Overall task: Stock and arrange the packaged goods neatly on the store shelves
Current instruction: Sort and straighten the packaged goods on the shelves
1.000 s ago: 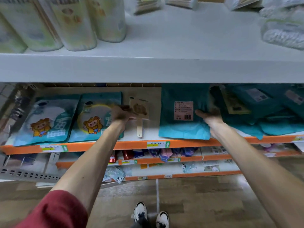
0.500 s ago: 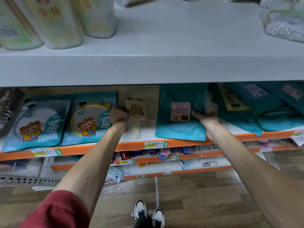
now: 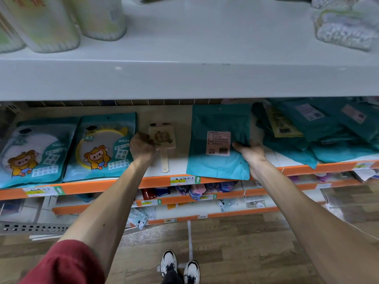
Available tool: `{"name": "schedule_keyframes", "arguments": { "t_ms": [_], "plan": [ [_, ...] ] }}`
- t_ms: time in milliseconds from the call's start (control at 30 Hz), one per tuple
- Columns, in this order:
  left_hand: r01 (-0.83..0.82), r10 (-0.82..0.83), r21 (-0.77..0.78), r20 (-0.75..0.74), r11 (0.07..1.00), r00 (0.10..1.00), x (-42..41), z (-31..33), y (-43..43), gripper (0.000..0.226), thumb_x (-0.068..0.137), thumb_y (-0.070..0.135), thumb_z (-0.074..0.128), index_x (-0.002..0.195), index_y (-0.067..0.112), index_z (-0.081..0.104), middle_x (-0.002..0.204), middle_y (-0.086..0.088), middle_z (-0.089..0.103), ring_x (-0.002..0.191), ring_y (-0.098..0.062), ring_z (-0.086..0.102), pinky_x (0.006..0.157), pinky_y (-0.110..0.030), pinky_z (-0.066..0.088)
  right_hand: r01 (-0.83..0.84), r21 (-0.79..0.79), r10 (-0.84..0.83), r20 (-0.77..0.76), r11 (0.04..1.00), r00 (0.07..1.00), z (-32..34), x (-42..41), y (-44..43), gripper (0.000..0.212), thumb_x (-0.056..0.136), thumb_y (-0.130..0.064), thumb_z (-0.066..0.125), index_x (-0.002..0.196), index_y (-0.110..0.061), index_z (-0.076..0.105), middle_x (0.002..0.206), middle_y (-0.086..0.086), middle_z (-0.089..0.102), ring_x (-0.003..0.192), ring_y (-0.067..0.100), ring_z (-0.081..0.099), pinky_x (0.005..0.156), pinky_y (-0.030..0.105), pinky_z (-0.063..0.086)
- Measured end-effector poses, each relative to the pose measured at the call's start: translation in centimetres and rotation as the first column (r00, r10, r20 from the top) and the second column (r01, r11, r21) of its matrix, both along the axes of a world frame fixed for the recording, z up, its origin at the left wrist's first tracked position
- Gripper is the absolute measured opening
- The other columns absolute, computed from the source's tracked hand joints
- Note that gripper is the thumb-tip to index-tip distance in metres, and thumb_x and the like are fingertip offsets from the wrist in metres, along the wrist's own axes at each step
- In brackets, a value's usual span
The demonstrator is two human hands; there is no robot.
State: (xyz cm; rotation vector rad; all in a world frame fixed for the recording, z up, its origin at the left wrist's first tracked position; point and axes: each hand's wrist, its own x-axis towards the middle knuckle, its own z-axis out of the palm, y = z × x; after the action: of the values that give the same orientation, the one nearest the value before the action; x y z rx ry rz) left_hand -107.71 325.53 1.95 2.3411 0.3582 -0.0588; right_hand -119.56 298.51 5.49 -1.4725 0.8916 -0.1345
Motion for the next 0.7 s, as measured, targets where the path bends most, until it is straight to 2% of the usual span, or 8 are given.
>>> {"name": "schedule_keyframes", "arguments": {
  "t_ms": [100, 233, 333, 400, 533, 633, 700],
  "plan": [
    [0.039, -0.039, -0.021, 0.012, 0.999, 0.999, 0.0, -0.3, 0.4, 0.018, 0.09, 0.01, 0.062, 0.104, 0.0, 0.069, 0.105, -0.024, 0.069, 0.098, -0.038, 0.066, 0.081, -0.044, 0.054, 0.004, 0.0, -0.004, 0.003, 1.0, 1.0, 0.5, -0.6, -0.1, 0.022, 0.084, -0.013, 0.074, 0.102, -0.01, 0.061, 0.095, 0.007, 0.068, 0.08, 0.022, 0.068, 0.073, 0.033, 0.056],
    [0.16, -0.158, 0.088, -0.021, 0.983, 0.987, -0.8, 1.3, 0.8, 0.032, 0.088, 0.005, 0.065, 0.117, -0.002, 0.055, 0.117, -0.022, 0.062, 0.109, -0.038, 0.059, 0.089, -0.043, 0.052, -0.019, -0.027, 0.019, -0.001, 0.999, 1.0, 1.6, -1.1, -0.4, 0.038, 0.084, -0.015, 0.075, 0.116, -0.004, 0.059, 0.103, 0.011, 0.068, 0.086, 0.025, 0.069, 0.072, 0.032, 0.057],
    [0.262, -0.277, 0.124, 0.121, 0.957, 0.953, -1.9, 3.9, 1.9, 0.036, 0.086, 0.004, 0.064, 0.12, -0.002, 0.053, 0.116, -0.02, 0.06, 0.109, -0.035, 0.059, 0.089, -0.038, 0.053, -0.02, 0.01, 0.02, 0.014, 1.0, 1.0, 2.9, -0.9, -0.2, 0.043, 0.083, -0.013, 0.075, 0.121, -0.003, 0.058, 0.112, 0.012, 0.068, 0.096, 0.029, 0.068, 0.085, 0.041, 0.057],
    [0.298, -0.334, 0.185, 0.212, 0.936, 0.918, -2.8, 5.6, 3.7, 0.037, 0.089, 0.006, 0.058, 0.126, 0.003, 0.053, 0.123, -0.02, 0.056, 0.115, -0.035, 0.055, 0.091, -0.04, 0.051, -0.045, 0.034, 0.044, 0.011, 0.998, 0.999, 3.6, -0.3, 0.3, 0.044, 0.08, -0.016, 0.079, 0.119, -0.005, 0.06, 0.116, 0.013, 0.068, 0.1, 0.03, 0.067, 0.091, 0.045, 0.055],
    [0.293, -0.406, 0.388, 0.251, 0.874, 0.879, -5.2, 8.8, 8.7, 0.047, 0.091, 0.017, 0.058, 0.136, 0.009, 0.048, 0.143, -0.015, 0.045, 0.128, -0.037, 0.042, 0.096, -0.05, 0.046, -0.153, 0.065, 0.151, 0.033, 0.986, 0.988, 4.1, 1.3, 2.4, 0.049, 0.078, -0.017, 0.08, 0.122, -0.007, 0.061, 0.118, 0.014, 0.068, 0.103, 0.033, 0.066, 0.093, 0.05, 0.053],
    [0.259, -0.458, 0.581, 0.226, 0.772, 0.86, -7.4, 10.4, 12.9, 0.057, 0.082, 0.019, 0.064, 0.136, 0.012, 0.047, 0.14, -0.016, 0.047, 0.122, -0.039, 0.048, 0.089, -0.05, 0.05, -0.227, 0.109, 0.22, 0.073, 0.968, 0.973, 3.9, 2.7, 5.2, 0.049, 0.08, -0.013, 0.078, 0.125, -0.004, 0.06, 0.121, 0.017, 0.066, 0.108, 0.035, 0.064, 0.096, 0.054, 0.05],
    [0.222, -0.424, 0.608, 0.21, 0.762, 0.881, -8.9, 10.9, 15.8, 0.058, 0.08, 0.019, 0.063, 0.135, 0.011, 0.046, 0.132, -0.018, 0.05, 0.114, -0.04, 0.051, 0.085, -0.05, 0.051, -0.268, 0.153, 0.26, 0.073, 0.951, 0.963, 4.0, 3.3, 7.6, 0.048, 0.083, -0.012, 0.076, 0.127, -0.002, 0.059, 0.121, 0.019, 0.065, 0.108, 0.036, 0.064, 0.095, 0.055, 0.05]
  ]
}}
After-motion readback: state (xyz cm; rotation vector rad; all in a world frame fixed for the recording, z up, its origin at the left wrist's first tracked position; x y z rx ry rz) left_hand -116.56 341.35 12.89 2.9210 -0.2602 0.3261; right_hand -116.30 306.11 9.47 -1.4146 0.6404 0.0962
